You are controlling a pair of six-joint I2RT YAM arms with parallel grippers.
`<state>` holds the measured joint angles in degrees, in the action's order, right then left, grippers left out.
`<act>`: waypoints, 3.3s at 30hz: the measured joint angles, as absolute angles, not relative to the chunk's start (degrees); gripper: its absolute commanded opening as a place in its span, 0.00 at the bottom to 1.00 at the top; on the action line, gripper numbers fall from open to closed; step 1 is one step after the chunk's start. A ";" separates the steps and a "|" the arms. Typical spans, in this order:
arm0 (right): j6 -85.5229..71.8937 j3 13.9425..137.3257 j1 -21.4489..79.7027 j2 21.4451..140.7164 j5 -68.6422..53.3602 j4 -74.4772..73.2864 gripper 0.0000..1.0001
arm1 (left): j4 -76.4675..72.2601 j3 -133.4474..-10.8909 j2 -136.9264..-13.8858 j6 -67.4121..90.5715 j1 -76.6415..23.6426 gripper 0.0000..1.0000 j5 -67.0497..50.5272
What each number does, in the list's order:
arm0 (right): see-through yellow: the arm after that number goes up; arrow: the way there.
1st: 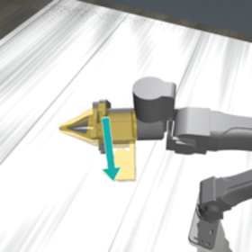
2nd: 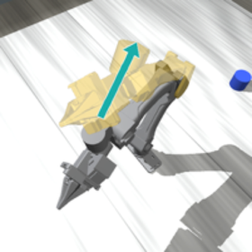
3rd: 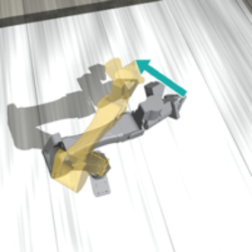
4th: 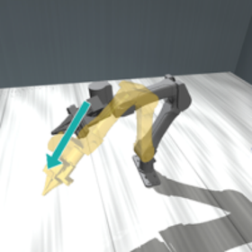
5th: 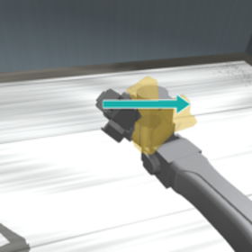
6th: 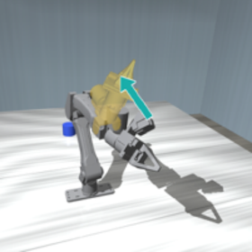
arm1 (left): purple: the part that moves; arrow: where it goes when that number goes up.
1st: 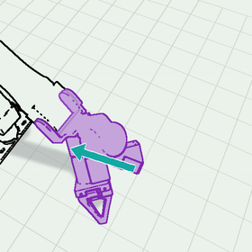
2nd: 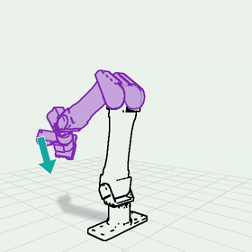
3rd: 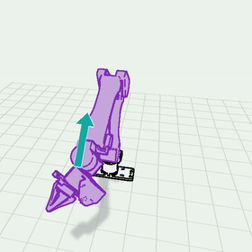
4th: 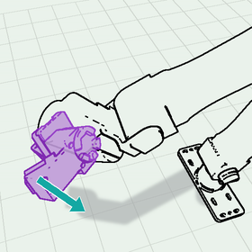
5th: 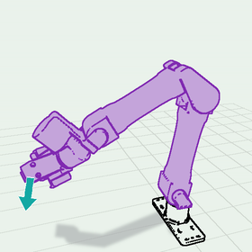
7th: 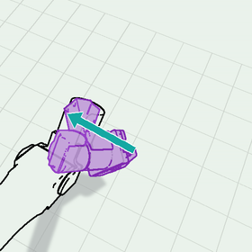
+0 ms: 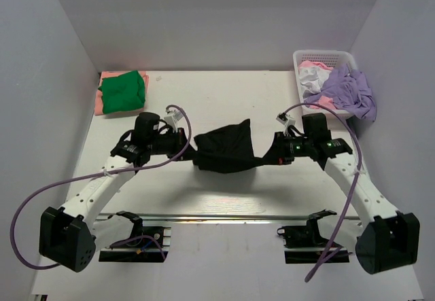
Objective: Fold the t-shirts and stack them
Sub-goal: Fold the long partially folded tshirt into a neat square, then smooth out wrinkles on the folded tshirt
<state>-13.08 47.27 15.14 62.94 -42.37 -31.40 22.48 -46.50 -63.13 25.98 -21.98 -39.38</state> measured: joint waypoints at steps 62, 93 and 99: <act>-20.21 70.00 8.86 98.24 -48.03 -11.07 0.00 | 2.66 -58.19 -90.39 26.68 -17.28 0.00 -29.17; -18.57 86.78 9.72 117.05 -40.21 -7.51 0.90 | -3.86 -80.58 -114.43 26.22 -15.14 1.00 -33.93; -21.02 84.86 12.49 116.44 -44.16 -2.33 0.90 | -7.05 -82.63 -117.93 26.41 -17.54 1.00 -38.41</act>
